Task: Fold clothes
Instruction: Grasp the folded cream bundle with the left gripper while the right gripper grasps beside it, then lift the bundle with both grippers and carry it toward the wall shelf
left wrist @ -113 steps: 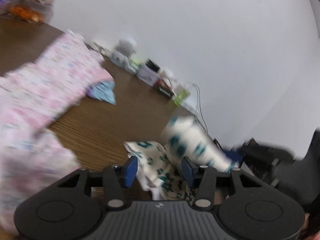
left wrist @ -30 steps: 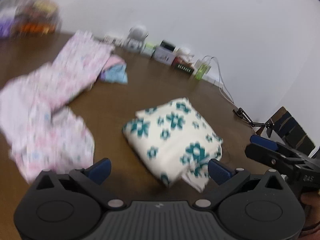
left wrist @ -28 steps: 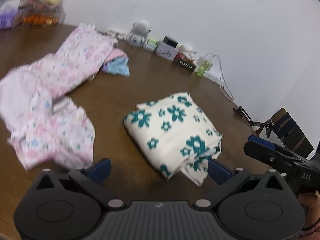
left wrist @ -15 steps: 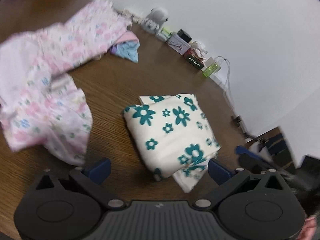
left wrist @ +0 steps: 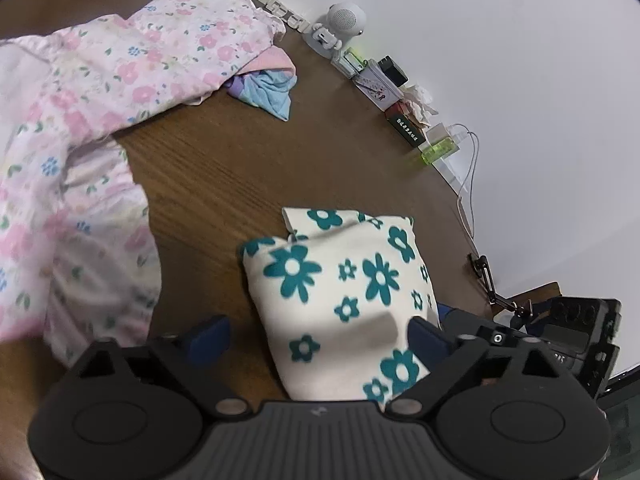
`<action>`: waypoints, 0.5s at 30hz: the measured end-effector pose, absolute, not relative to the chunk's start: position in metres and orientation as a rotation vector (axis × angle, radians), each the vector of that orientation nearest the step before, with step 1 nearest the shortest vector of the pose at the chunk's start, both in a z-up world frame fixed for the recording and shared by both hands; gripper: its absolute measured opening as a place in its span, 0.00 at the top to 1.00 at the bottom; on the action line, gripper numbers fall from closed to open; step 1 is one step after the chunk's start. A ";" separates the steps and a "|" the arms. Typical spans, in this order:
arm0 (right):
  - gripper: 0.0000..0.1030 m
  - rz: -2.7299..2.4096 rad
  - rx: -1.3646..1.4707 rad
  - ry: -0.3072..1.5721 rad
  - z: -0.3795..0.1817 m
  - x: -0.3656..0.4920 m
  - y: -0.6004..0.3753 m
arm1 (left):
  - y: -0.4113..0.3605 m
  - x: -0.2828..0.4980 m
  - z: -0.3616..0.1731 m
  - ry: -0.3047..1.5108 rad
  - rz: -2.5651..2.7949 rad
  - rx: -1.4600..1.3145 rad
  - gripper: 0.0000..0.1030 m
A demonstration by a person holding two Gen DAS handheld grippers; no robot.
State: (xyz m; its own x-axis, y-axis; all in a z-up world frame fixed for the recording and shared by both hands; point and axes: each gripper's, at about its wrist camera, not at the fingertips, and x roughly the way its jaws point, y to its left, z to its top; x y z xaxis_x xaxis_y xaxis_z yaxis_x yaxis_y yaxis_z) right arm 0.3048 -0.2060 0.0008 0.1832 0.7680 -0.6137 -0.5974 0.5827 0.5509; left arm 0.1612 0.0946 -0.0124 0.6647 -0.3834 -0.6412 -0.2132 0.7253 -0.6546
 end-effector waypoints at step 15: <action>0.30 1.106 0.393 1.134 -0.027 0.333 -0.200 | 0.107 0.191 -0.023 0.863 -0.211 -0.754 0.42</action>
State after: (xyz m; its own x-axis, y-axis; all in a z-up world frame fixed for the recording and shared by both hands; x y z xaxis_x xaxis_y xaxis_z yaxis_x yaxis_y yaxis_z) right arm 0.3329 -0.2002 -0.0269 -0.0001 0.8540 -0.5203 -0.4985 0.4510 0.7403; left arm 0.1905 0.1072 -0.0231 0.6482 -0.4566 -0.6094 -0.1239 0.7263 -0.6761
